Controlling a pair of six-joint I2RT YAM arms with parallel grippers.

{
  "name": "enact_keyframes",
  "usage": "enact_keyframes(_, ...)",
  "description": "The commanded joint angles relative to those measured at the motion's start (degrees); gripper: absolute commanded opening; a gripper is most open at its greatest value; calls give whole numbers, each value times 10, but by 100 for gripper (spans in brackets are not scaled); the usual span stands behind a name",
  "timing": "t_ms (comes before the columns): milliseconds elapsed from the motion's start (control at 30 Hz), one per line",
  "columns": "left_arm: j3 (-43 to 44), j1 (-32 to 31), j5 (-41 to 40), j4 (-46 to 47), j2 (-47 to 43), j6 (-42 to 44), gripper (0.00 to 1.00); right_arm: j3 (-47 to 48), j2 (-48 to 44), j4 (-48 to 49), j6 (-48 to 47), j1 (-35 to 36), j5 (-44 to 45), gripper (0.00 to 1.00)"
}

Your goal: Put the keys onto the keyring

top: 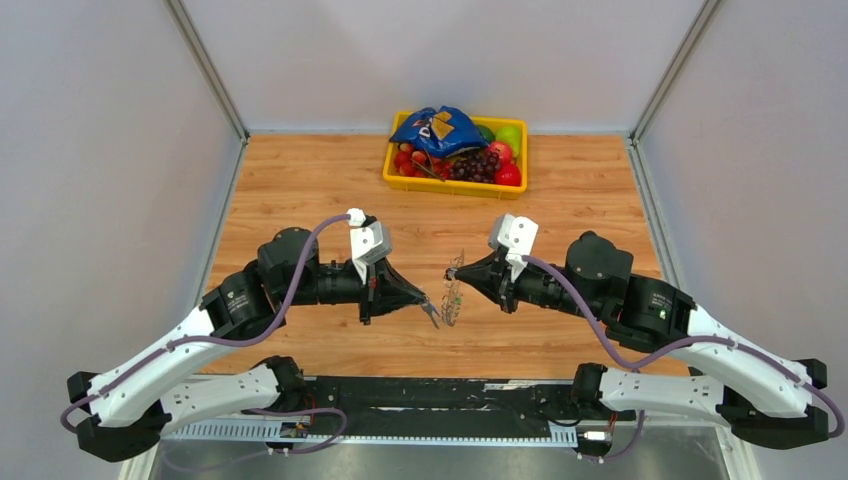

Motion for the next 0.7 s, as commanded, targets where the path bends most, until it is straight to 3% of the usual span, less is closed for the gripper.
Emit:
enact_keyframes(0, 29, 0, 57, 13, -18, 10, 4, -8, -16, 85, -42, 4, -44, 0)
enact_keyframes(667, 46, -1, 76, 34, -16, -12, 9, -121, -82, 215, -161, 31, -106, 0)
